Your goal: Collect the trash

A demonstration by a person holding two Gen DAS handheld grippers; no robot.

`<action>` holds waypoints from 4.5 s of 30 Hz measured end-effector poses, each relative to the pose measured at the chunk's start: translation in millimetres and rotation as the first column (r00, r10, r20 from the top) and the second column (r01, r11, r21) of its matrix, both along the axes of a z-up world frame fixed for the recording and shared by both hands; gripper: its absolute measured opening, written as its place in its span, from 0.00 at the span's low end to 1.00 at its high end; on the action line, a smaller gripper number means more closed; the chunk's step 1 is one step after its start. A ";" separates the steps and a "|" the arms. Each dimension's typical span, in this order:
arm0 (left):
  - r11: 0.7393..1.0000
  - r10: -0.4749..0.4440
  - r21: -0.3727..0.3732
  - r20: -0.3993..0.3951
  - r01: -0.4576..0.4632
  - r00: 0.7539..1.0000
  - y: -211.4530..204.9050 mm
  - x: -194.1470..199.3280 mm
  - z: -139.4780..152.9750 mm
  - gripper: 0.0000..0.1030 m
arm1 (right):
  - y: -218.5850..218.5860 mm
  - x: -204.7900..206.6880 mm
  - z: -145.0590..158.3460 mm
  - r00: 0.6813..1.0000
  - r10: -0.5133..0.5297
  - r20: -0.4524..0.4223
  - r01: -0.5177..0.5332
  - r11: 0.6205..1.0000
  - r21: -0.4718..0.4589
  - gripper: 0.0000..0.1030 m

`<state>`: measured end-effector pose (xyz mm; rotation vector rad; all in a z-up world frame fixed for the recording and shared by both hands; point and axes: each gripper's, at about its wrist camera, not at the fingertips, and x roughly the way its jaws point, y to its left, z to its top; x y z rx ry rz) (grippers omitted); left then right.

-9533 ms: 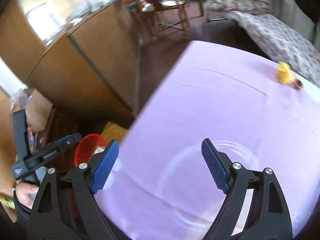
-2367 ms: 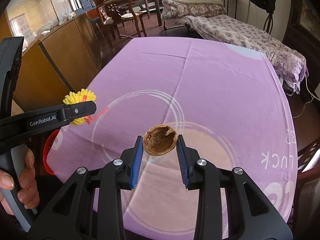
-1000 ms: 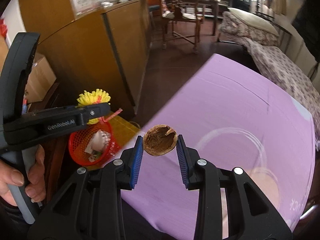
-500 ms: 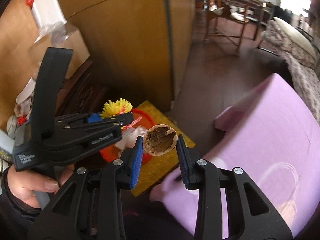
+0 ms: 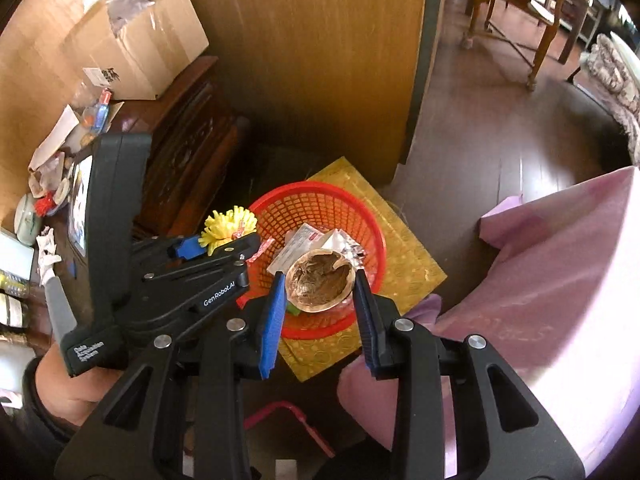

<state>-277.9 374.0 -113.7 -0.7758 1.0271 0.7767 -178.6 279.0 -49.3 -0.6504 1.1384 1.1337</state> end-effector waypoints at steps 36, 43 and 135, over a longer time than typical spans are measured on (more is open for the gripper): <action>0.997 0.063 -0.027 -0.110 -0.067 0.992 -12.5 3.6 -42.0 0.66 | 12.8 16.7 -41.0 0.993 -0.104 -0.049 0.105 0.994 0.016 0.56; 0.998 0.070 0.021 -0.145 -0.067 0.987 -22.6 0.7 -21.4 0.71 | 1.3 14.9 -32.3 0.993 -0.120 -0.017 0.120 0.993 0.019 0.56; 0.984 0.143 0.132 -0.164 -0.122 0.976 -25.7 -18.0 50.9 0.86 | -26.3 13.5 -35.5 0.985 -0.171 -0.021 0.170 0.984 -0.053 0.76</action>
